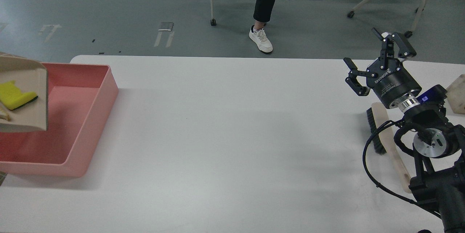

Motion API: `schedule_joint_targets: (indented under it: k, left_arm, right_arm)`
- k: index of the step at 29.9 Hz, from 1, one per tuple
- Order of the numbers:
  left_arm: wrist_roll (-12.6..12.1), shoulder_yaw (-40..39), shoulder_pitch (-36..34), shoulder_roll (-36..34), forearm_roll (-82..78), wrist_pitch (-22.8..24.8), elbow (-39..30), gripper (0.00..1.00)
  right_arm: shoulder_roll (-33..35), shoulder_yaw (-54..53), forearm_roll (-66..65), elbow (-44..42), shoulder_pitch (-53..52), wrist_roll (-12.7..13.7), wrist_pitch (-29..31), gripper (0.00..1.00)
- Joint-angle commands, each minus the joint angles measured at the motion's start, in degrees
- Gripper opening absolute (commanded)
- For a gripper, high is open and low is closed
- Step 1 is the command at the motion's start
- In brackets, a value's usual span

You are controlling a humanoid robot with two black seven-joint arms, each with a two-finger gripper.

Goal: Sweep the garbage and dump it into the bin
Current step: 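Tilt the dustpan over the pink bin to dump the sponge and stick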

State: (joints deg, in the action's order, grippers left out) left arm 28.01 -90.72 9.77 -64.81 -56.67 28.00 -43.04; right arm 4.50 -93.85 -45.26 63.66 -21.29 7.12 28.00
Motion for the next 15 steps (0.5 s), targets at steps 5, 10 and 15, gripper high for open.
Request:
schedule_joint_targets:
  k: [5, 10, 15]
  left_arm:
    - [-0.01, 0.01, 0.07, -3.21, -1.68, 0.0, -1.7, 0.07]
    - [-0.01, 0.01, -0.11, -3.57, -4.94, 0.0, -3.19, 0.07]
    - [-0.01, 0.01, 0.07, -3.66, -7.13, 0.0, -5.65, 0.07]
  right_arm:
    - [0.07, -0.02, 0.0, 1.03, -0.16, -0.35, 0.0, 0.99]
    - [0.07, -0.02, 0.0, 1.03, -0.25, -0.35, 0.0, 0.99]
    - [0.07, -0.1, 0.0, 1.03, -0.25, -0.35, 0.0, 0.99]
